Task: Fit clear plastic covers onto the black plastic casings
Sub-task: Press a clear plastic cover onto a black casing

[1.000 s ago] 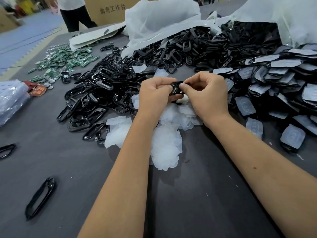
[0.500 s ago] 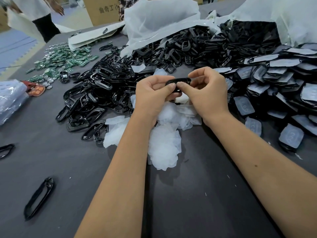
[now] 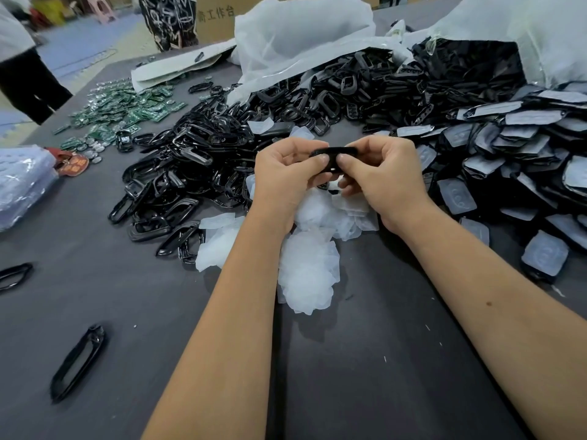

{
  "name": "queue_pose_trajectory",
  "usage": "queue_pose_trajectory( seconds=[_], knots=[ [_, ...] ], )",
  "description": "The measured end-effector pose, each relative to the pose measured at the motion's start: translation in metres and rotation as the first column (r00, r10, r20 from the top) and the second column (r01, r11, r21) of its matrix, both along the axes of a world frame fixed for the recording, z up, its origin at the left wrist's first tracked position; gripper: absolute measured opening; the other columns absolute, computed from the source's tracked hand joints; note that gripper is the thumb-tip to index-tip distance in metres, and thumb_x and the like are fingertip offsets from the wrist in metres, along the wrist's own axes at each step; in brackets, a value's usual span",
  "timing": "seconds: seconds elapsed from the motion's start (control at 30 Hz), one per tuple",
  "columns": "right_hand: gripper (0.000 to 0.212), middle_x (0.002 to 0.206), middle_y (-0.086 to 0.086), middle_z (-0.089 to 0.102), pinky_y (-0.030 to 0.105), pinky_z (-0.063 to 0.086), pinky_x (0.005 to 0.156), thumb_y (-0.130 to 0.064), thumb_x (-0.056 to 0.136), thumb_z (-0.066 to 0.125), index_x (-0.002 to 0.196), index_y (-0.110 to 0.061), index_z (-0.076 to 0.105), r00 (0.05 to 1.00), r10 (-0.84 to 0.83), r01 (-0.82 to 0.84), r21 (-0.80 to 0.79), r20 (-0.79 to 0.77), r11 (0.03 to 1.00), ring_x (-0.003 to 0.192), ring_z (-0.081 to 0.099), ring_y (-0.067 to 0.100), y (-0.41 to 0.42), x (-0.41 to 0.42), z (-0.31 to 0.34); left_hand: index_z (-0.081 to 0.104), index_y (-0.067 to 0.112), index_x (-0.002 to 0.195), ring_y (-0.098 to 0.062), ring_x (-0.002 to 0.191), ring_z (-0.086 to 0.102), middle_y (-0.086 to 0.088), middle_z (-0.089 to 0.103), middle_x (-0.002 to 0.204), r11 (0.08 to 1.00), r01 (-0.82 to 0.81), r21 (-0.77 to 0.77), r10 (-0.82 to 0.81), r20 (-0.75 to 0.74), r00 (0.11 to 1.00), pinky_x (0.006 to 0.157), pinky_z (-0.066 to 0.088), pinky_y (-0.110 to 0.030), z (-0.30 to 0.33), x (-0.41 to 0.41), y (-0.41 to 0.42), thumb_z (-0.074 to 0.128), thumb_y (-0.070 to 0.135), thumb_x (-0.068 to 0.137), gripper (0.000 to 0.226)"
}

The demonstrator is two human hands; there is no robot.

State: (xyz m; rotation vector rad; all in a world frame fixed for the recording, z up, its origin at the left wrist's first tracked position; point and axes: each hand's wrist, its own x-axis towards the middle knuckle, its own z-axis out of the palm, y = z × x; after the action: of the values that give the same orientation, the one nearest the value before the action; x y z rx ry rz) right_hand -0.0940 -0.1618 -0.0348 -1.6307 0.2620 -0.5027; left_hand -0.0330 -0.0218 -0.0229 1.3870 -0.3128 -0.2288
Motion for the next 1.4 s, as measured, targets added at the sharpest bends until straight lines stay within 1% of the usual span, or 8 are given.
queue_pose_trajectory(
  seconds=[0.27,0.5,0.6,0.73,0.9,1.07,1.23,1.4],
  knots=[
    [0.008,0.064,0.007,0.073,0.039,0.062,0.051,-0.003,0.092,0.074,0.087,-0.008,0.072,0.996,-0.086,0.089,-0.162,0.026,0.983,0.052,0.072,0.021,0.004,0.001,-0.001,0.071,0.000,0.090,-0.025,0.073,0.073,-0.018,0.070,0.087,0.996,-0.034,0.086,0.027,0.077,0.997,0.066,0.059,-0.025,0.000,-0.002,0.000,0.070,-0.017,0.085,0.018],
    [0.012,0.077,-0.011,0.070,0.019,0.051,0.069,-0.026,0.093,0.074,0.098,-0.015,0.075,0.961,-0.197,0.269,-0.499,0.193,0.824,0.064,0.061,-0.001,0.005,0.001,0.000,0.072,-0.002,0.089,-0.029,0.074,0.076,-0.024,0.072,0.096,0.980,-0.195,-0.027,0.196,0.042,0.980,0.065,0.060,-0.025,0.008,0.002,0.004,0.070,-0.019,0.084,0.018],
    [0.019,0.086,-0.007,0.070,0.033,0.051,0.077,-0.038,0.092,0.074,0.092,-0.019,0.078,0.989,-0.115,0.147,-0.679,0.092,0.720,0.072,0.055,0.004,0.004,0.002,-0.003,0.069,-0.004,0.094,-0.026,0.069,0.075,-0.027,0.072,0.098,0.939,-0.322,-0.122,0.319,-0.041,0.947,0.063,0.058,-0.022,0.009,0.007,0.009,0.068,-0.017,0.086,0.015],
    [0.043,0.103,-0.008,0.052,0.030,0.041,0.081,-0.059,0.086,0.074,0.114,-0.026,0.072,0.987,-0.137,0.015,-0.801,-0.084,0.598,0.093,0.052,0.013,0.009,0.005,-0.007,0.069,0.002,0.088,-0.024,0.065,0.074,-0.016,0.070,0.086,0.902,-0.394,-0.179,0.386,-0.078,0.919,0.065,0.058,-0.024,0.008,0.009,0.011,0.068,-0.014,0.088,0.017],
    [0.047,0.124,0.001,0.058,0.035,0.044,0.094,-0.049,0.096,0.066,0.136,-0.026,0.064,0.981,-0.148,-0.019,-0.830,-0.122,0.557,0.113,0.058,0.024,0.010,0.004,-0.005,0.067,0.002,0.091,-0.023,0.064,0.074,-0.015,0.068,0.088,0.881,-0.430,-0.197,0.412,-0.126,0.903,0.063,0.057,-0.021,0.008,0.010,0.011,0.068,-0.014,0.089,0.016],
    [0.054,0.154,-0.009,0.047,0.045,0.040,0.099,-0.013,0.102,0.052,0.151,-0.035,0.051,0.991,0.014,-0.129,-0.918,-0.133,0.376,0.125,0.038,0.029,0.020,0.003,-0.004,0.067,0.000,0.093,-0.022,0.061,0.073,-0.018,0.068,0.089,0.874,-0.441,-0.202,0.420,-0.143,0.896,0.062,0.057,-0.023,0.006,0.009,0.010,0.067,-0.015,0.089,0.015],
    [0.026,0.105,-0.011,0.077,0.042,0.029,0.094,-0.015,0.095,0.067,0.114,-0.028,0.079,1.000,-0.023,0.012,-0.884,0.001,0.468,0.108,0.052,0.022,0.017,0.002,-0.007,0.067,0.001,0.094,-0.022,0.062,0.073,-0.023,0.067,0.097,0.878,-0.444,-0.178,0.423,-0.144,0.894,0.067,0.059,-0.025,0.005,0.010,0.010,0.068,-0.014,0.089,0.015],
    [0.013,0.088,-0.007,0.073,0.029,0.043,0.086,-0.024,0.096,0.071,0.095,-0.018,0.082,0.965,-0.069,0.211,-0.598,0.251,0.773,0.085,0.054,0.001,0.011,0.000,-0.003,0.067,0.002,0.091,-0.022,0.063,0.074,-0.019,0.070,0.092,0.885,-0.432,-0.172,0.409,-0.154,0.899,0.069,0.061,-0.027,0.005,0.011,0.010,0.068,-0.014,0.089,0.016]
  ],
)
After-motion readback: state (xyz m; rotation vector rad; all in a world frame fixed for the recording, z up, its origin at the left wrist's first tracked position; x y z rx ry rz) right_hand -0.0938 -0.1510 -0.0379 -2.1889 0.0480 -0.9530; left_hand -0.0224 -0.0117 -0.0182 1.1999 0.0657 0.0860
